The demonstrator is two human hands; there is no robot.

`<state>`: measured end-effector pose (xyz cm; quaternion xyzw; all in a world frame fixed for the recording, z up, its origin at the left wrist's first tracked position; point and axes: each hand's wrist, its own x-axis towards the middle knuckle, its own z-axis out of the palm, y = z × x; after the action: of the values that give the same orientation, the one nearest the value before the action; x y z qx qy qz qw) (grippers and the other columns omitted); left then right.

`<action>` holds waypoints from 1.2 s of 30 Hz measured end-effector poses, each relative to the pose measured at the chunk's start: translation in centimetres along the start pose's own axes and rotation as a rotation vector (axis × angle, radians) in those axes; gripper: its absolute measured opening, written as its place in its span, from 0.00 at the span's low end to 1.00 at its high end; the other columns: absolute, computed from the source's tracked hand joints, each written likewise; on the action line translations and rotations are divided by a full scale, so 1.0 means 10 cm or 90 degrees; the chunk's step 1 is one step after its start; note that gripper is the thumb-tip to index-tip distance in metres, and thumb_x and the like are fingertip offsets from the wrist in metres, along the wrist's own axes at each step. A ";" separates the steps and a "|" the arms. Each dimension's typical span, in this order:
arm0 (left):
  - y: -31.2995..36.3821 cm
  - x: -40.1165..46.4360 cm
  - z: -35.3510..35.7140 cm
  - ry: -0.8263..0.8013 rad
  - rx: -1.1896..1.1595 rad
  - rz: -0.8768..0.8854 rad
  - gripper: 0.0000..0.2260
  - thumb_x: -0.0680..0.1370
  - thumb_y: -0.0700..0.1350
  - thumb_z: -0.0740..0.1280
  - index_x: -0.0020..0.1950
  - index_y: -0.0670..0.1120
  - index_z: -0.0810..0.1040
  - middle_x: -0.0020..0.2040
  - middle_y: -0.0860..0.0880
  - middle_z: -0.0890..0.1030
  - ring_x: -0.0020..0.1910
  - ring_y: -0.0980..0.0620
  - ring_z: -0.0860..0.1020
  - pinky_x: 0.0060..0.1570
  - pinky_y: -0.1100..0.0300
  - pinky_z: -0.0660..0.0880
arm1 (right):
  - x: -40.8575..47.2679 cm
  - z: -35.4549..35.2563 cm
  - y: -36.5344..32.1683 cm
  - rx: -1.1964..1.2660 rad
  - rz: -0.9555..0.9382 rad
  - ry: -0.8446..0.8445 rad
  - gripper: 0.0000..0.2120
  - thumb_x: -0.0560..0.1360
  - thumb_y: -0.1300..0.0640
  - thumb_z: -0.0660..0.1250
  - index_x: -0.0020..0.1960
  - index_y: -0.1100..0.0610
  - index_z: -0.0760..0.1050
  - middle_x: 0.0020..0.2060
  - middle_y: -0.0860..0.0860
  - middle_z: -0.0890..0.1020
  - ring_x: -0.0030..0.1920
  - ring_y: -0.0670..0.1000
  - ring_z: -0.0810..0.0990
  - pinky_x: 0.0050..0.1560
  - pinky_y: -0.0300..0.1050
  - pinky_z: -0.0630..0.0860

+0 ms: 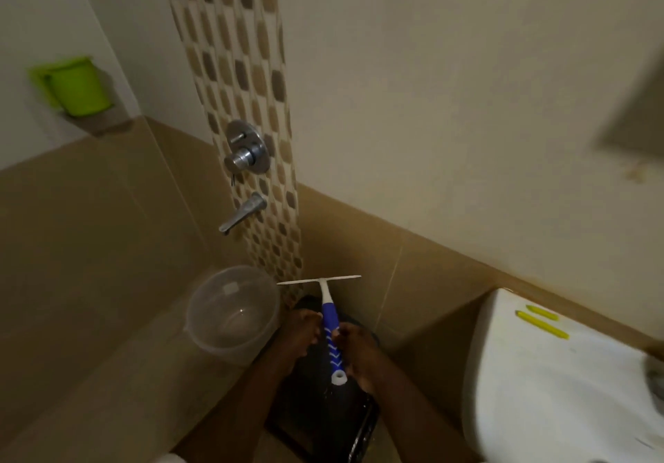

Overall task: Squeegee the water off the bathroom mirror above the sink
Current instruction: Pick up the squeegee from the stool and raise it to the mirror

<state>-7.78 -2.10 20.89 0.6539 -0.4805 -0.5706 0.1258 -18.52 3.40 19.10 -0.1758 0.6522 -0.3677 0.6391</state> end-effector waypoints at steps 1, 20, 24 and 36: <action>0.07 -0.11 0.00 0.007 -0.009 0.010 0.13 0.81 0.45 0.58 0.63 0.42 0.75 0.58 0.39 0.79 0.50 0.46 0.76 0.47 0.54 0.71 | -0.14 -0.02 -0.07 -0.013 -0.019 -0.015 0.07 0.80 0.60 0.59 0.54 0.53 0.74 0.53 0.56 0.79 0.54 0.55 0.79 0.60 0.53 0.77; 1.51 -2.17 0.04 0.144 -0.117 0.316 0.11 0.77 0.40 0.65 0.34 0.42 0.75 0.36 0.38 0.77 0.29 0.47 0.72 0.30 0.59 0.68 | -2.25 -0.57 -1.14 -0.072 -0.364 -0.079 0.10 0.79 0.67 0.59 0.44 0.61 0.78 0.30 0.52 0.83 0.28 0.47 0.81 0.30 0.36 0.77; 1.74 -2.47 0.09 0.166 -0.110 0.395 0.11 0.76 0.41 0.66 0.33 0.43 0.76 0.36 0.37 0.80 0.34 0.45 0.77 0.35 0.57 0.72 | -2.57 -0.72 -1.32 -0.100 -0.415 -0.044 0.09 0.78 0.64 0.60 0.53 0.66 0.77 0.42 0.59 0.80 0.39 0.54 0.78 0.41 0.43 0.75; 2.25 -3.16 0.35 0.204 -0.161 0.615 0.09 0.76 0.42 0.65 0.40 0.37 0.78 0.41 0.38 0.82 0.38 0.44 0.78 0.44 0.47 0.77 | -3.28 -1.12 -1.61 -0.101 -0.554 -0.033 0.09 0.80 0.56 0.60 0.53 0.57 0.78 0.40 0.51 0.81 0.40 0.50 0.79 0.40 0.42 0.77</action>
<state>-18.19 12.29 55.59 0.4165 -0.6297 -0.3939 0.5244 -29.18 18.39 52.55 -0.4916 0.5274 -0.5467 0.4258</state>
